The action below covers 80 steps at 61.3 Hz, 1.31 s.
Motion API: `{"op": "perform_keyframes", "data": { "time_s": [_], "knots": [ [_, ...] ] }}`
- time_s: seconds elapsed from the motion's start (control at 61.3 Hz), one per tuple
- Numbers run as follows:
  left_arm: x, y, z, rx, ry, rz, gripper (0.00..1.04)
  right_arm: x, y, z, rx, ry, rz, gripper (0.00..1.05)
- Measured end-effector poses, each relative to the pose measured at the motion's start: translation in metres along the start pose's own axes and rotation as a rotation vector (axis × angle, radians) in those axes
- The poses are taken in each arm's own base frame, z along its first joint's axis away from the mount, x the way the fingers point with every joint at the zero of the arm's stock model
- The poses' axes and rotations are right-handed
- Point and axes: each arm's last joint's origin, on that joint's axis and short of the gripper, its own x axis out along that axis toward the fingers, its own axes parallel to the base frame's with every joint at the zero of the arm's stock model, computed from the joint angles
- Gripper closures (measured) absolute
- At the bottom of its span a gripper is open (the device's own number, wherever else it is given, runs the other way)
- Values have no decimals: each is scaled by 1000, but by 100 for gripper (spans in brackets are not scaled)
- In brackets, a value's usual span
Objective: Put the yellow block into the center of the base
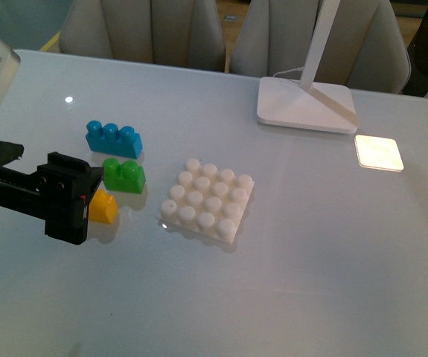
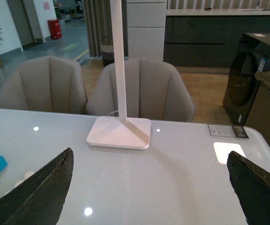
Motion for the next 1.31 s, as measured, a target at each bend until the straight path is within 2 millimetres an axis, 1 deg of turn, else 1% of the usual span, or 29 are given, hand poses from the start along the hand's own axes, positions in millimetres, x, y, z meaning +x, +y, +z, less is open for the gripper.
{"op": "perform_keyframes", "data": {
  "time_s": [0.147,0.277,0.359,0.506,0.8,1.077,1.306],
  "knots": [
    [23,12,-10,2,51,32,7,0,0,0,0,0,0,9],
    [41,18,-16,-1,92,51,7,0,0,0,0,0,0,9],
    [52,19,-19,-3,107,58,7,0,0,0,0,0,0,9],
    [66,20,-24,-3,129,67,7,0,0,0,0,0,0,9],
    [95,20,-42,0,184,89,7,0,0,0,0,0,0,9],
    [108,20,-46,-3,202,92,7,0,0,0,0,0,0,9],
    [118,21,-45,-21,216,110,7,0,0,0,0,0,0,9]
  ]
}}
